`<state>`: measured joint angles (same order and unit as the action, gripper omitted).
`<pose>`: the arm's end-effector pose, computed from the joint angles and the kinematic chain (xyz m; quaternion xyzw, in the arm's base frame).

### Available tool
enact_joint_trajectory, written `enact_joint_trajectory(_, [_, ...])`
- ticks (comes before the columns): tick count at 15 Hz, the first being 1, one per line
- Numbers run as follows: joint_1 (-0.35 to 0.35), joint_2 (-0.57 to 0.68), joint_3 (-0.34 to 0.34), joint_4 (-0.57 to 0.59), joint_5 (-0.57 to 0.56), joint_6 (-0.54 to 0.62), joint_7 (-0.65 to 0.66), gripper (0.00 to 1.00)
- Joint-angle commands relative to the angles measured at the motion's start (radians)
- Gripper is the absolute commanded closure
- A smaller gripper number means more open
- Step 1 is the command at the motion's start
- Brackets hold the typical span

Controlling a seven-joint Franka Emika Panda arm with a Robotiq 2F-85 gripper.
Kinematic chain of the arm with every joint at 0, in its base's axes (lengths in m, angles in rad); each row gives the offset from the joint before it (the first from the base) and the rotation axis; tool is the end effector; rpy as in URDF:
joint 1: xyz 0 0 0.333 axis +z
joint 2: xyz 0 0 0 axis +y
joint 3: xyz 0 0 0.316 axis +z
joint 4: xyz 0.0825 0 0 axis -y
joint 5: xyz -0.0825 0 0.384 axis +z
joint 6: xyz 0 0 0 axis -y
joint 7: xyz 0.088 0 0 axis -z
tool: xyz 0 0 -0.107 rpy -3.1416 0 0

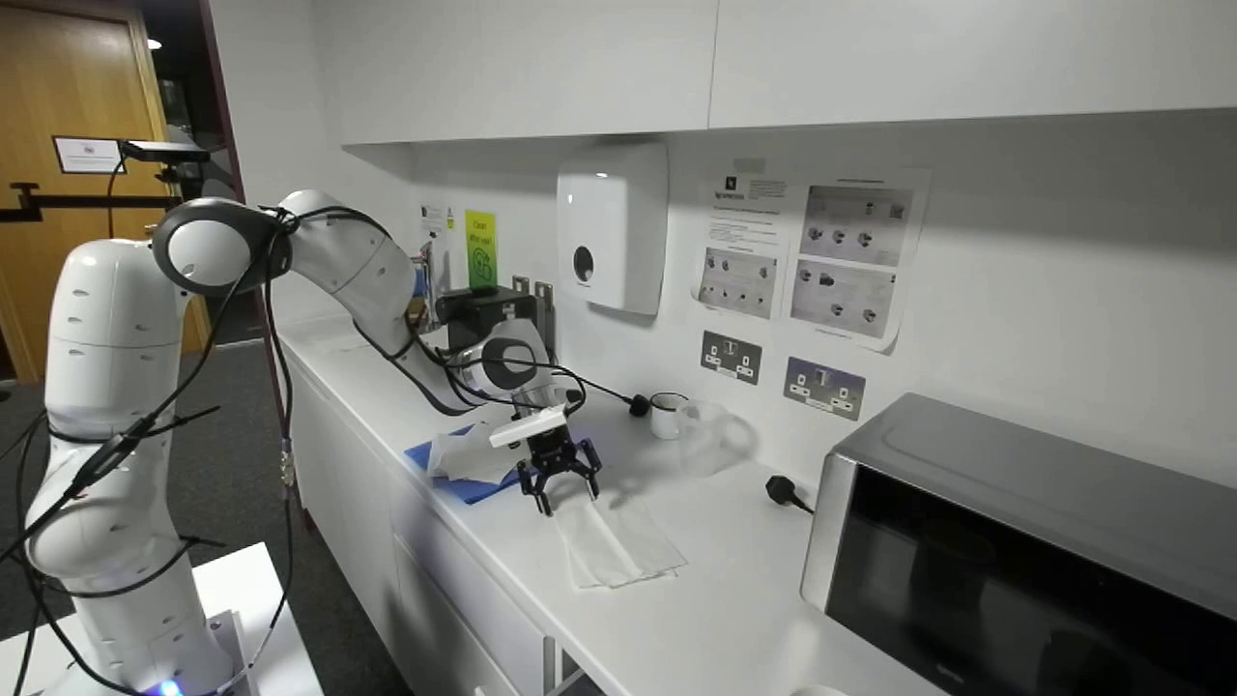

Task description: Place the white napkins on the blue placemat

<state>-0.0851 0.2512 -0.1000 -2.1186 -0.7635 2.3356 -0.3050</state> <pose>0.5613 -0.1157 0.2951 0.9067 0.3185 -0.0846 0.2634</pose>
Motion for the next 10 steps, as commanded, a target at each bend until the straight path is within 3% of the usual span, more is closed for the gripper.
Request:
enact_joint_trajectory(1, [-0.018, 0.020, -0.006, 0.024, -0.018, 0.025, -0.042, 0.00])
enact_joint_trajectory(2, [-0.019, 0.021, -0.006, 0.025, -0.017, 0.024, -0.043, 0.09])
enact_joint_trajectory(3, [-0.019, 0.021, -0.006, 0.026, -0.014, 0.022, -0.044, 0.26])
enact_joint_trajectory(10, [-0.021, 0.024, -0.003, 0.030, -0.002, 0.019, -0.049, 0.80])
